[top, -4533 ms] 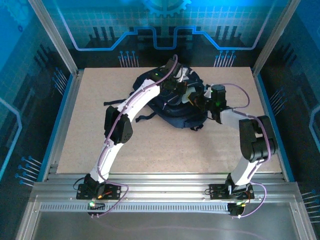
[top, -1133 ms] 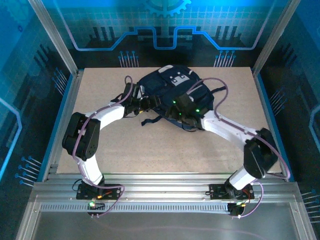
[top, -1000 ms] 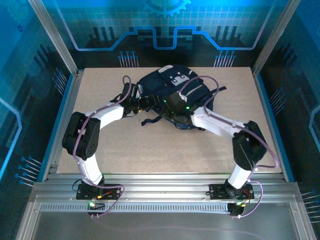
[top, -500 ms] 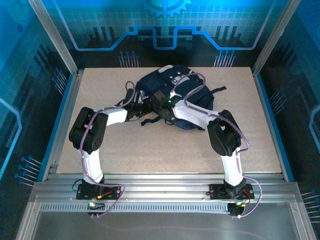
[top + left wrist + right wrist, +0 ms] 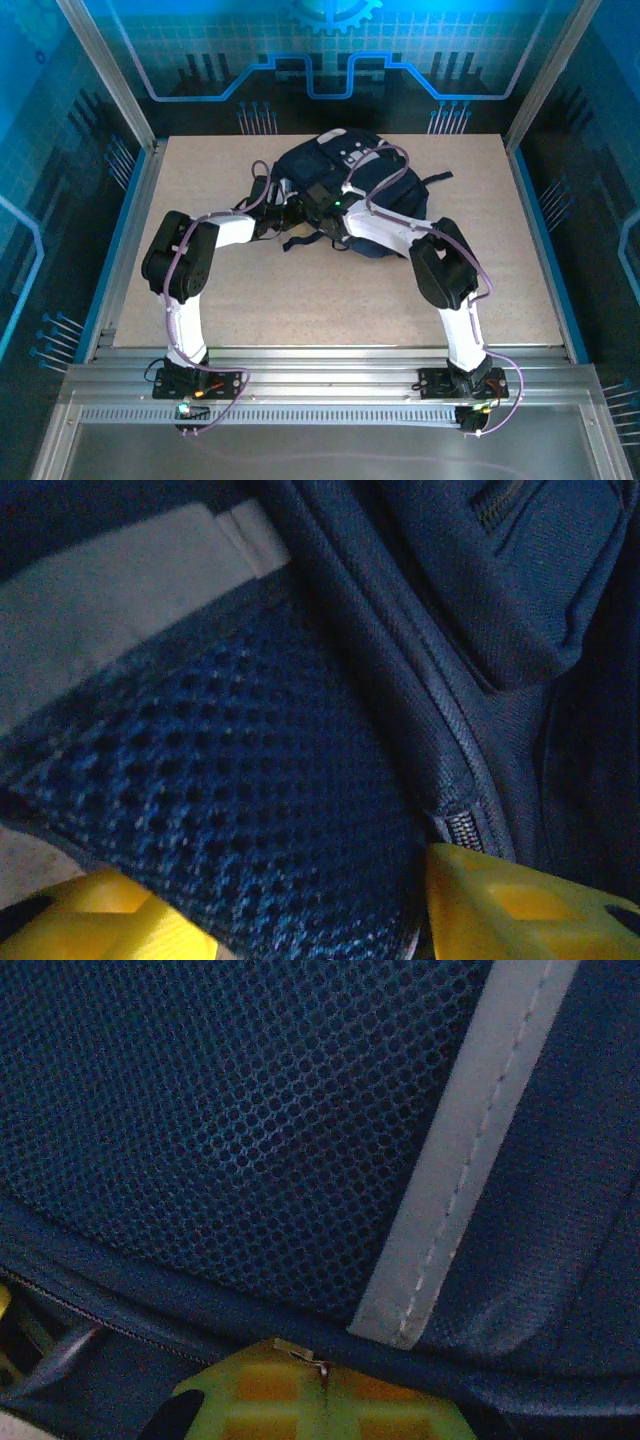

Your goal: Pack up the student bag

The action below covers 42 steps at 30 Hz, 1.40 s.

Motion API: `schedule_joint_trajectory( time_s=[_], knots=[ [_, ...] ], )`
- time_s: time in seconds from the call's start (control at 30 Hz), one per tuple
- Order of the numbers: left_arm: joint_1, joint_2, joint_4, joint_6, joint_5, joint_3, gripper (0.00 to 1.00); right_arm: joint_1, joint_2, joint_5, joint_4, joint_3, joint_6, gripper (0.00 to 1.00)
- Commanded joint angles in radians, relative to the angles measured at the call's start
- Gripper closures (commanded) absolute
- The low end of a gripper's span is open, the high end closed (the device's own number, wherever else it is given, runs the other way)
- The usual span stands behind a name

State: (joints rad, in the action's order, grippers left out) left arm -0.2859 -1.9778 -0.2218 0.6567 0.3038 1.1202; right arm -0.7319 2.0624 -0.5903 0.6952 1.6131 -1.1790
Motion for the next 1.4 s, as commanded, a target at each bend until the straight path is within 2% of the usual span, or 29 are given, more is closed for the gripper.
schedule_joint_trajectory(
  time_s=[0.0,0.13,0.23,0.33,0.4,0.63,0.7,0.73,0.83,0.9,1.0,1.2,1.37],
  knots=[
    [0.030,-0.043,0.019,0.006,-0.054,0.047,0.52,0.055,-0.077,0.051,0.014,-0.080,0.117,1.00],
    [0.039,-0.059,0.041,-0.012,-0.080,0.086,0.68,0.109,-0.193,0.226,-0.065,-0.203,0.256,1.00],
    [0.043,-0.071,0.086,-0.051,-0.105,0.127,0.85,0.174,-0.254,0.452,-0.103,-0.283,0.346,1.00],
    [0.052,-0.087,0.134,-0.083,-0.131,0.184,0.91,0.258,-0.266,0.697,-0.081,-0.337,0.405,1.00],
    [0.061,-0.096,0.149,-0.093,-0.151,0.210,0.92,0.304,-0.268,0.807,-0.064,-0.375,0.452,1.00],
    [0.116,-0.141,0.220,-0.113,-0.178,0.312,0.91,0.410,-0.292,0.848,0.091,-0.392,0.672,1.00],
    [0.134,-0.148,0.241,-0.117,-0.172,0.336,0.88,0.429,-0.309,0.882,0.101,-0.392,0.696,1.00],
    [0.143,-0.147,0.261,-0.112,-0.158,0.347,0.81,0.431,-0.313,0.906,0.099,-0.390,0.704,1.00],
    [0.146,-0.114,0.309,-0.083,-0.096,0.351,0.45,0.418,-0.311,0.976,0.044,-0.372,0.674,1.00],
    [0.139,-0.060,0.297,-0.041,-0.054,0.304,0.29,0.401,-0.293,1.028,-0.008,-0.349,0.641,1.00],
    [0.127,0.054,0.193,0.063,0.001,0.172,0.23,0.357,-0.246,1.056,-0.067,-0.277,0.608,1.00],
    [0.061,0.216,0.015,0.262,0.022,-0.054,0.21,0.254,-0.110,1.114,-0.104,-0.065,0.589,1.00],
    [0.020,0.284,-0.022,0.292,-0.020,-0.132,0.20,0.179,-0.018,1.150,-0.113,0.060,0.585,1.00]
  ],
)
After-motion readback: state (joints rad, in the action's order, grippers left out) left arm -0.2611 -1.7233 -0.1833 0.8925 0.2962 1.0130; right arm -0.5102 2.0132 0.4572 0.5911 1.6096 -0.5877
